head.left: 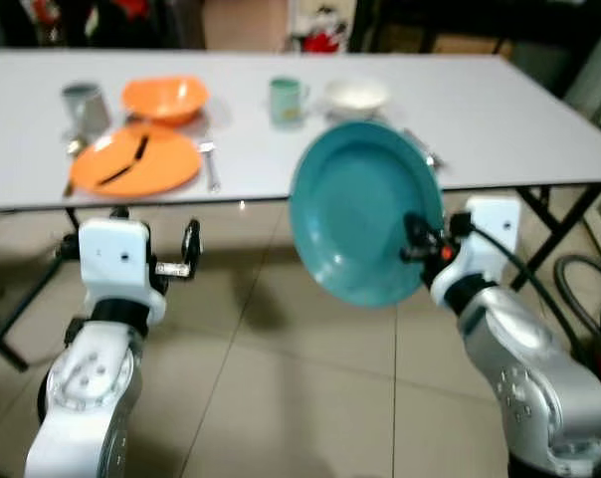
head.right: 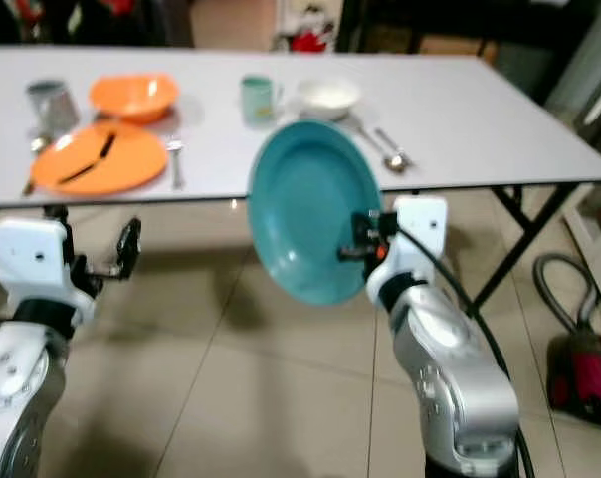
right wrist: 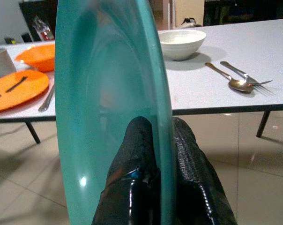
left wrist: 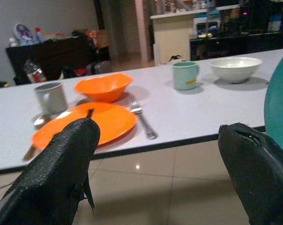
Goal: Setting the table
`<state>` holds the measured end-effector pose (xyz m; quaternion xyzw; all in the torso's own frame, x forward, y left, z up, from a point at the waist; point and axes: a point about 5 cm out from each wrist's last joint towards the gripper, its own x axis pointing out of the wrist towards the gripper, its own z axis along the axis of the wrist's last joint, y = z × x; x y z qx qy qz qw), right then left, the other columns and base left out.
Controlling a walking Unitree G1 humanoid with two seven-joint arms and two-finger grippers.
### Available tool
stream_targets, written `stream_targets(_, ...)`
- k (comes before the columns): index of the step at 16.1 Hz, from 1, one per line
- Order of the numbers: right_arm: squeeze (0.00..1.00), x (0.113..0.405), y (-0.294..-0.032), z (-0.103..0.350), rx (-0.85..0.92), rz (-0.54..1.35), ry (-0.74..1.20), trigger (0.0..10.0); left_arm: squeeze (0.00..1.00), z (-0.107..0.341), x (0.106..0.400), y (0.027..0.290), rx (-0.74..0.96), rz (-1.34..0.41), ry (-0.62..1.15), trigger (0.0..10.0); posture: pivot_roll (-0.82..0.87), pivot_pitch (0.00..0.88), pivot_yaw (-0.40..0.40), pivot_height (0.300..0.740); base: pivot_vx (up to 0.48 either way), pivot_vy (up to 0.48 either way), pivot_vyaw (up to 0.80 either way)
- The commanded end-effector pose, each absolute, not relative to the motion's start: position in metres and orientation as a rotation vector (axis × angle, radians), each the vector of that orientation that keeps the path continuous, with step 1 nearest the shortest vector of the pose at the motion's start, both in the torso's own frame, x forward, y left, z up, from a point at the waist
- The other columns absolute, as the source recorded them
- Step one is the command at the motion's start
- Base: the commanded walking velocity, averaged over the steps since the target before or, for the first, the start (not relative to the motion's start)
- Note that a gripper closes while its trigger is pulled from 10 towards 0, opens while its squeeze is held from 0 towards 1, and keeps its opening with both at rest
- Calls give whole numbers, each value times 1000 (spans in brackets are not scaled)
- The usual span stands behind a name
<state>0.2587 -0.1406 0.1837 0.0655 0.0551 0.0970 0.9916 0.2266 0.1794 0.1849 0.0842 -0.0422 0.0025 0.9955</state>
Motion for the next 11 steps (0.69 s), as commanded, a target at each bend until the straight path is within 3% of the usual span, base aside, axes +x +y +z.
stream_targets(1,0,257,-145,190,139,182,84,10000,0,188,228,175,171,-23,-94,10000,-54,63,5,740,296,0,0)
stream_targets(11,0,259,-144,189,167,182,88,10000,0,191,237,172,173,-64,-101,10000,-54,57,25,740,347,0,0)
